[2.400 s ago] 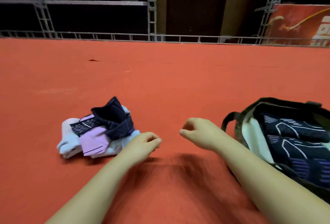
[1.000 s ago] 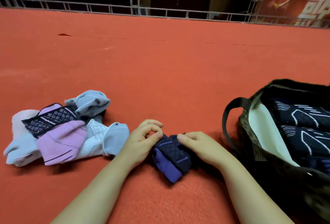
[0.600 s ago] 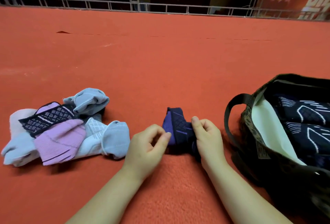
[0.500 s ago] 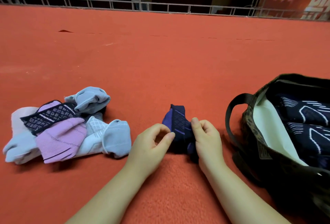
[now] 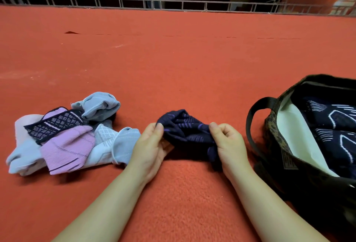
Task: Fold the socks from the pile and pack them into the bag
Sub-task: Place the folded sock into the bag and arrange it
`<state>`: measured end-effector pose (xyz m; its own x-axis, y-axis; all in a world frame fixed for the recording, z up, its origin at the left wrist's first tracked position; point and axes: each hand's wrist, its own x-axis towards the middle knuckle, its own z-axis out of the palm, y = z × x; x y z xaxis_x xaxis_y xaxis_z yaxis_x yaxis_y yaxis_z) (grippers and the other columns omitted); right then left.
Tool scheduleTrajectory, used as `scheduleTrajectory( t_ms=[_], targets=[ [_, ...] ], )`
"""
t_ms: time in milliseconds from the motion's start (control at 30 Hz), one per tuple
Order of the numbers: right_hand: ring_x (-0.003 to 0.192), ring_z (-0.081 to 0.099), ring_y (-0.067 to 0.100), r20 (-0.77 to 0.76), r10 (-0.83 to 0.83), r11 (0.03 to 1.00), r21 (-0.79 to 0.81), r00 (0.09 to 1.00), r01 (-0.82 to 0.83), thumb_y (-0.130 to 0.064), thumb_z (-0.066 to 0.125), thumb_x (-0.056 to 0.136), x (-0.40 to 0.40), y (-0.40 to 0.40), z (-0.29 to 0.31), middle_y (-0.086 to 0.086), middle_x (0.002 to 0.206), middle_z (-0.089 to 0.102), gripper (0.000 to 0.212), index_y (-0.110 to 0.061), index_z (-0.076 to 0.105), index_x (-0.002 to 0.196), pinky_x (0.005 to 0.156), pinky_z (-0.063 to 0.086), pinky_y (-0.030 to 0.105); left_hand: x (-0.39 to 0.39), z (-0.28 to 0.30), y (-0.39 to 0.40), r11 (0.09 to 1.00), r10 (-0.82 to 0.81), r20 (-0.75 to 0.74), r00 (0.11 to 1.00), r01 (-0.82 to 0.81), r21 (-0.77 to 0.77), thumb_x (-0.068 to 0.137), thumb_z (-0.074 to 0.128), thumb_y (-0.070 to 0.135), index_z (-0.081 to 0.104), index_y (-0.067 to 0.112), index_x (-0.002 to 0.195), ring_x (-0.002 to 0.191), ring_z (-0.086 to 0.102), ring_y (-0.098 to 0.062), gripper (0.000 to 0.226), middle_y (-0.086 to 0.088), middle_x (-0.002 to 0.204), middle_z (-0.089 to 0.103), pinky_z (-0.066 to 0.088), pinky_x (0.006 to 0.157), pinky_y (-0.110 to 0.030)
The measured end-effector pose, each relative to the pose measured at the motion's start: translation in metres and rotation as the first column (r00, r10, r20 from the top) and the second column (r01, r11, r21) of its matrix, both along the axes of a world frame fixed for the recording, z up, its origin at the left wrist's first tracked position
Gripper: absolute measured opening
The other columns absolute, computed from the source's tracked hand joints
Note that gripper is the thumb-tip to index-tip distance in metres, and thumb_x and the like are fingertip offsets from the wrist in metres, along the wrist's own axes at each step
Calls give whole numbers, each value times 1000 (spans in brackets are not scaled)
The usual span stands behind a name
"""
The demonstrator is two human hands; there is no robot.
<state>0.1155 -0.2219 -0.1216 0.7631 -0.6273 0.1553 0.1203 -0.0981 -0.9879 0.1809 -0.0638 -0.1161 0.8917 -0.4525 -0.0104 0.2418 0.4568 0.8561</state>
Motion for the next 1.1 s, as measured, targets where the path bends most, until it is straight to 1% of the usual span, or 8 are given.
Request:
scheduleTrajectory(
  t_ms=[233, 367, 533, 667, 800, 900, 967, 1100],
  targets=[
    [49, 32, 5, -71, -117, 931, -356, 991, 85, -31, 67, 84, -10, -18, 13, -6, 53, 36, 44, -14, 38, 56, 48, 26, 24, 18, 8, 12, 945, 227, -132, 965, -251, -209, 102, 34, 20, 50, 16, 89, 81, 66, -15, 21, -6, 88, 67, 57, 75, -32],
    [48, 37, 0, -98, 169, 916, -353, 981, -193, -44, 57, 77, -18, -15, 24, -13, 48, 41, 39, -18, 39, 54, 50, 31, 18, 15, 8, 12, 975, 213, -85, 973, -218, -49, 101, 38, 22, 50, 16, 86, 68, 64, -16, 20, -4, 75, 67, 55, 65, -33],
    [112, 48, 2, -339, 283, 683, -585, 897, -436, -64, 42, 67, -19, -8, 17, -18, 114, 54, 53, -35, 53, 109, 99, 36, 24, 8, 10, 12, 988, 151, -31, 988, -150, 28, 99, 43, 26, 52, 16, 85, 64, 62, -14, 19, -3, 71, 65, 53, 64, -28],
    [119, 44, 5, -561, 298, 453, -629, 772, -632, -76, 40, 62, -15, 5, 5, -17, 126, 53, 76, -36, 50, 127, 105, 34, 35, 8, 14, 14, 982, 181, 57, 982, -183, 36, 98, 42, 26, 50, 14, 80, 55, 60, -8, 23, 2, 60, 63, 52, 56, -22],
    [131, 37, 16, -541, 12, 701, -595, 841, -393, -70, 27, 81, -5, -6, 1, -6, 137, 48, 68, -29, 49, 131, 109, 27, 37, 11, 21, 25, 977, 194, 214, 957, -207, 40, 86, 58, 35, 56, 18, 71, 48, 54, -2, 23, 9, 52, 58, 47, 49, -16],
    [113, 48, 20, -575, -172, 596, -707, 800, -381, -58, 47, 86, 1, -15, -2, -4, 107, 58, 31, -29, 56, 87, 94, 36, 36, 18, 21, 31, 955, 153, 371, 916, -234, 184, 75, 67, 34, 66, 29, 62, 52, 53, -4, 14, 8, 57, 61, 46, 53, -18],
    [91, 55, 19, -521, -81, 660, -666, 849, -346, -47, 60, 84, 0, -18, -2, -6, 85, 58, 31, -25, 46, 67, 80, 42, 34, 20, 22, 33, 935, 195, 391, 900, -291, 202, 81, 59, 29, 64, 27, 64, 54, 52, -4, 18, 9, 58, 60, 45, 54, -20],
    [55, 43, 12, -175, 119, 989, -68, 977, -133, -20, 70, 83, -11, -24, 6, -3, 57, 47, 35, -19, 43, 62, 53, 33, 29, 14, 28, 35, 939, 300, 250, 920, -331, 91, 99, 42, 15, 49, 18, 73, 47, 51, -4, 27, 8, 53, 56, 43, 46, -16]
  ],
)
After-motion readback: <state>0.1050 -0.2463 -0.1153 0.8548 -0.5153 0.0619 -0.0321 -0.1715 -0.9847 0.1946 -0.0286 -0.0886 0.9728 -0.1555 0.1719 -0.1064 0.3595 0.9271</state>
